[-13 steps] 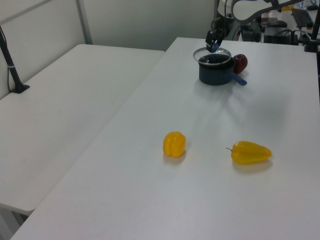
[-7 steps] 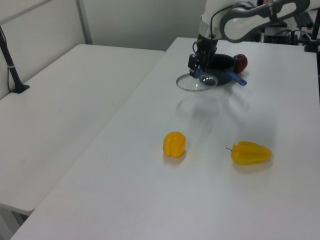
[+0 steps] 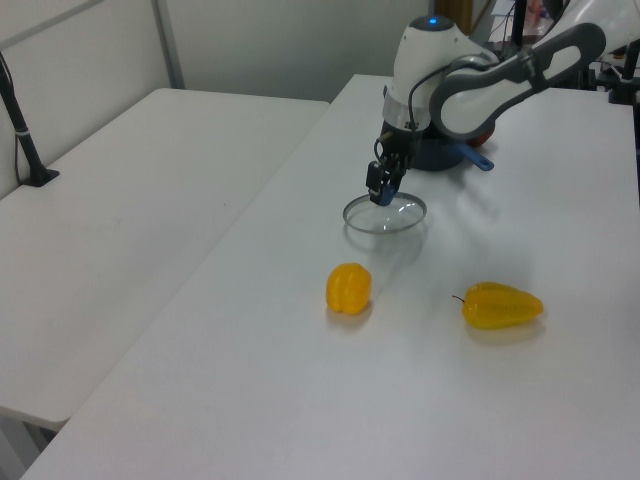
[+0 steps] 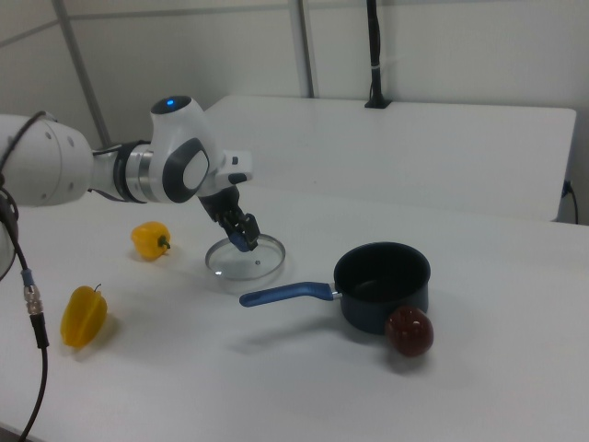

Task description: Open lid

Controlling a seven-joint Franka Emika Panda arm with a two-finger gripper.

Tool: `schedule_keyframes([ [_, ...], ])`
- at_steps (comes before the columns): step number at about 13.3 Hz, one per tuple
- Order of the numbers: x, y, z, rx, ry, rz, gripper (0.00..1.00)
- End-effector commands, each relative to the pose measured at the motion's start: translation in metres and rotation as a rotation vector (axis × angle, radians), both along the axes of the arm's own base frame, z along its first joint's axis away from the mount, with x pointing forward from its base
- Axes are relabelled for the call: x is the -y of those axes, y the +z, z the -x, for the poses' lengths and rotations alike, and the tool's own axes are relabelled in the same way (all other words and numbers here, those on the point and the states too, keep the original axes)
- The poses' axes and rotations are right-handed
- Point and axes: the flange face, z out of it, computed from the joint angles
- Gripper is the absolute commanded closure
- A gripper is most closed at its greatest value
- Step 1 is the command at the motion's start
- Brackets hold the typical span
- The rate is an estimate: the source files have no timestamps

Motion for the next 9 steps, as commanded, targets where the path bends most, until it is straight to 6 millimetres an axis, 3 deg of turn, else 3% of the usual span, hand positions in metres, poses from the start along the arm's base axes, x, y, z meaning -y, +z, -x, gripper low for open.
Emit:
schedule_keyframes([
  [1, -0.017, -0.016, -0.002, 0.040, 0.039, 0.029, 0.56],
  [3, -0.019, -0.021, -0.003, 0.042, 0.045, 0.033, 0.46],
  [4, -0.018, -0.021, -0.002, 0.039, 0.044, 0.034, 0.12],
  [5, -0.018, -0.017, -0.001, 0.031, 0.043, 0.037, 0.00],
  [6, -0.017, -0.008, 0.002, 0.012, 0.039, 0.044, 0.00],
  [9, -0.004, 0.070, 0.033, -0.112, 0.099, 0.107, 0.00],
])
